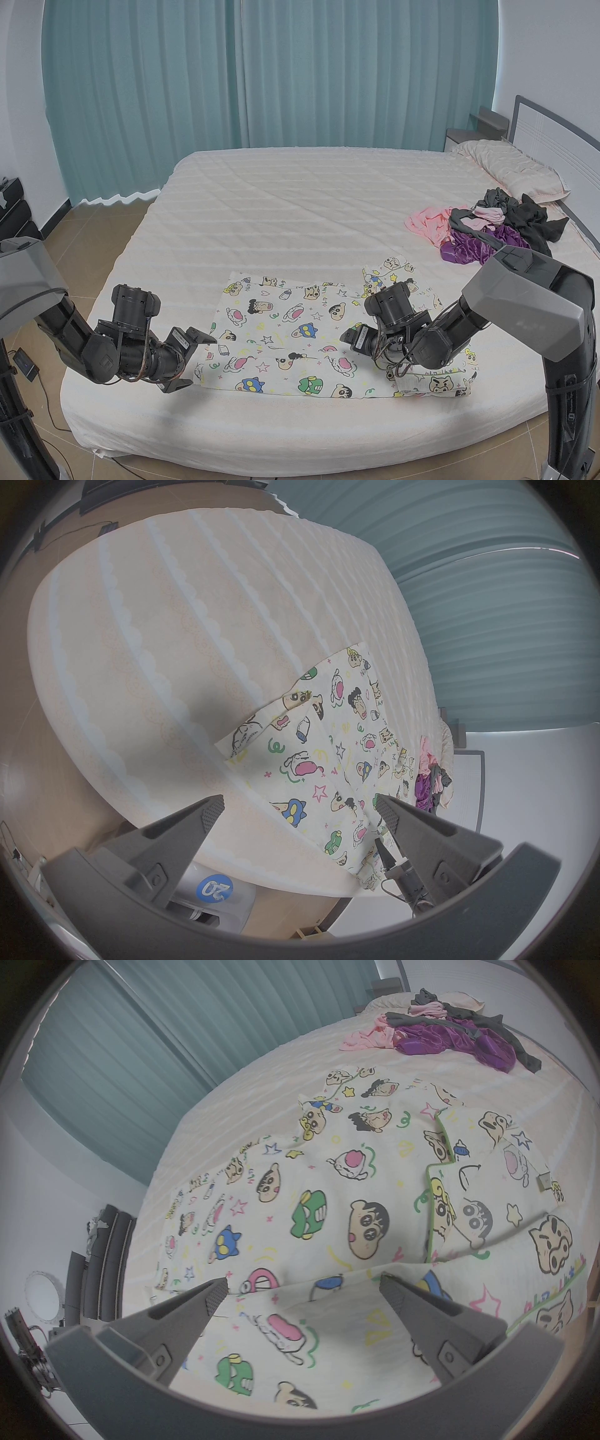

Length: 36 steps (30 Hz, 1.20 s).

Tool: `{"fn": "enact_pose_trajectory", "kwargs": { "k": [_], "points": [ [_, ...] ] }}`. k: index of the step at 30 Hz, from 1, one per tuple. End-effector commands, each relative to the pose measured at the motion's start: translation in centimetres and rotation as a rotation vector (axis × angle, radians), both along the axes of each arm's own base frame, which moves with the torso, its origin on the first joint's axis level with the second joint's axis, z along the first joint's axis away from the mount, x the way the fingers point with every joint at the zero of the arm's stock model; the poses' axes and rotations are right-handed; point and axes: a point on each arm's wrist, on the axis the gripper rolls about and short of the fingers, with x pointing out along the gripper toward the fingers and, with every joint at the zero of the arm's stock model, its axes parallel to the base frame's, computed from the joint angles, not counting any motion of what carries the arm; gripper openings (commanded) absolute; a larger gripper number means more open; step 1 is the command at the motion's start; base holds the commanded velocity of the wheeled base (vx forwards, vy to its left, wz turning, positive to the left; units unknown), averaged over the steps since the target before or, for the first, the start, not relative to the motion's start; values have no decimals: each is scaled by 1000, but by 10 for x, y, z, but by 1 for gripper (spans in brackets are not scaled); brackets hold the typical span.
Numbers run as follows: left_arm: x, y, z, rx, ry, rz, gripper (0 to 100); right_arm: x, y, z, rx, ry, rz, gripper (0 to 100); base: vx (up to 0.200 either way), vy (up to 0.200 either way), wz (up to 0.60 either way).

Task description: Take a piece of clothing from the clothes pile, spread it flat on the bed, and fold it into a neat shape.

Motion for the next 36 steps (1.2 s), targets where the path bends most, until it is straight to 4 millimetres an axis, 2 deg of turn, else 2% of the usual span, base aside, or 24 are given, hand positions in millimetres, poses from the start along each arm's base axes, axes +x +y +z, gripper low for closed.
{"fn": "enact_pose_trajectory", "kwargs": {
  "k": [1, 3, 8, 12, 15, 18, 20, 23, 30, 36],
  "points": [
    [0, 0, 0, 0, 1, 0, 100, -4, 4, 20, 45, -27, 10, 100, 0, 0, 0],
    [0, -1, 0, 0, 1, -1, 100, -10, 4, 31, 72, -29, 23, 100, 0, 0, 0],
    [0, 0, 0, 1, 0, -1, 100, -23, -7, 41, 75, -18, 35, 100, 0, 0, 0],
    [0, 0, 0, 0, -1, 0, 100, -47, -46, 55, 48, 11, -23, 100, 0, 0, 0],
    [0, 0, 1, -1, -4, 0, 100, -61, -63, 62, 49, 3, -48, 100, 67, 0, 0],
    [0, 0, 1, 0, -4, 1, 100, -86, -85, 64, 63, -25, -74, 100, 200, 0, 0],
    [0, 0, 1, 0, -4, 1, 100, -91, -89, 64, 65, -29, -78, 100, 200, 0, 0],
    [1, 0, 0, 4, -5, 4, 100, -117, -108, 59, 74, -49, -100, 100, 200, 0, 0],
    [1, -1, 0, 16, -9, -10, 100, -130, -118, 53, 106, -100, -106, 100, 0, 0, 0],
    [2, -1, -13, 132, -36, -151, 100, -138, -120, 49, 122, -100, -86, 100, 0, 0, 0]
  ]
}}
